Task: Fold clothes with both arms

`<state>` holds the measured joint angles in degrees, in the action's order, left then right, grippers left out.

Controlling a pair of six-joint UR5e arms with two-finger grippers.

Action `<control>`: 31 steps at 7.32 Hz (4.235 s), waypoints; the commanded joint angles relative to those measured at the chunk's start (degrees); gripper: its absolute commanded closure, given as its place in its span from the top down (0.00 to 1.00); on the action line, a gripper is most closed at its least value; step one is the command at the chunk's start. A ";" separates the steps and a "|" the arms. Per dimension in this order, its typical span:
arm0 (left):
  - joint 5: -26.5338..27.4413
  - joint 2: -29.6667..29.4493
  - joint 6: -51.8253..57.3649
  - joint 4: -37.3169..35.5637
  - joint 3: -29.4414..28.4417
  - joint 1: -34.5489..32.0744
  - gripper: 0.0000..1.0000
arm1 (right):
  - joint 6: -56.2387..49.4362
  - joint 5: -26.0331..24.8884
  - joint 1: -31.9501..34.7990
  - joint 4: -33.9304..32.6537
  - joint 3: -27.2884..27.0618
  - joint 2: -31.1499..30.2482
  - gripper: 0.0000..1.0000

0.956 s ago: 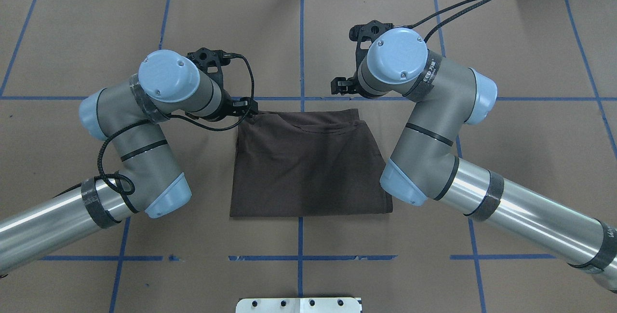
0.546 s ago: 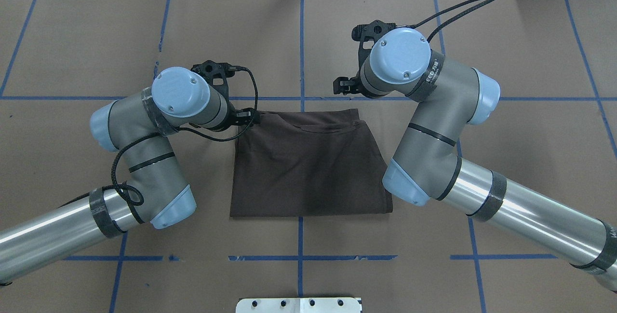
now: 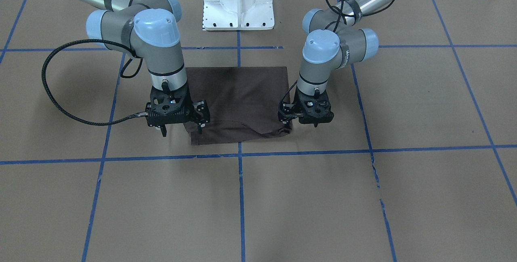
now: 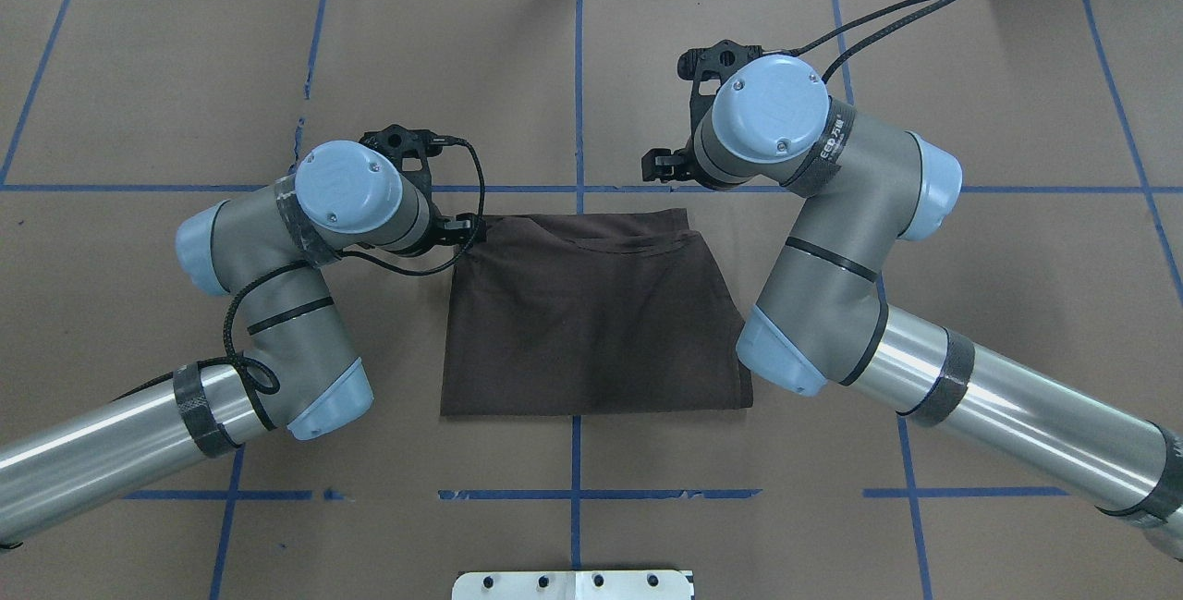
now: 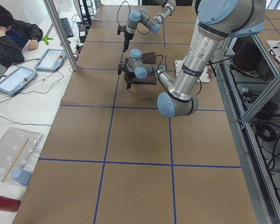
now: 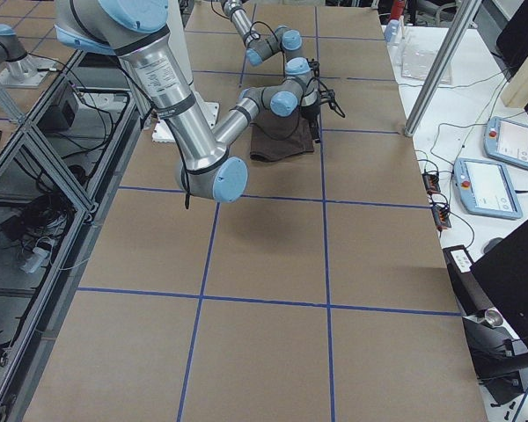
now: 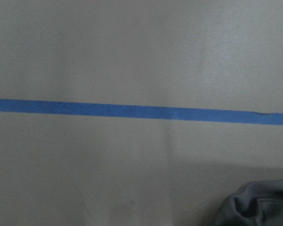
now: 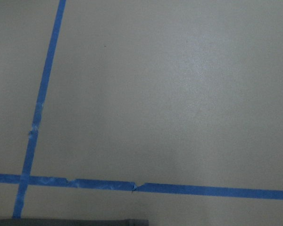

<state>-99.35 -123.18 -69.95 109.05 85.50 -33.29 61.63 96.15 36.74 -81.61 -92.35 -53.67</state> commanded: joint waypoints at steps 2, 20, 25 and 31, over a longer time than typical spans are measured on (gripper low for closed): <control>0.38 -0.04 0.16 -0.07 0.45 -0.28 1.00 | -0.02 0.09 -0.09 -0.04 -0.02 -0.12 1.00; -36.44 40.99 61.42 -2.80 11.54 -53.09 1.00 | -54.45 33.76 48.78 -10.85 -14.09 -44.66 1.00; -41.19 43.54 61.42 -10.09 11.88 -53.37 1.00 | -55.75 34.28 48.78 -10.58 -13.38 -49.07 1.00; -40.49 43.73 61.51 -10.08 12.50 -53.37 1.00 | -55.74 34.28 48.78 -10.58 -13.64 -48.90 1.00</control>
<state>-140.10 -79.09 -8.50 99.19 97.90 -86.66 5.89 130.43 85.52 -92.20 -105.92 -102.59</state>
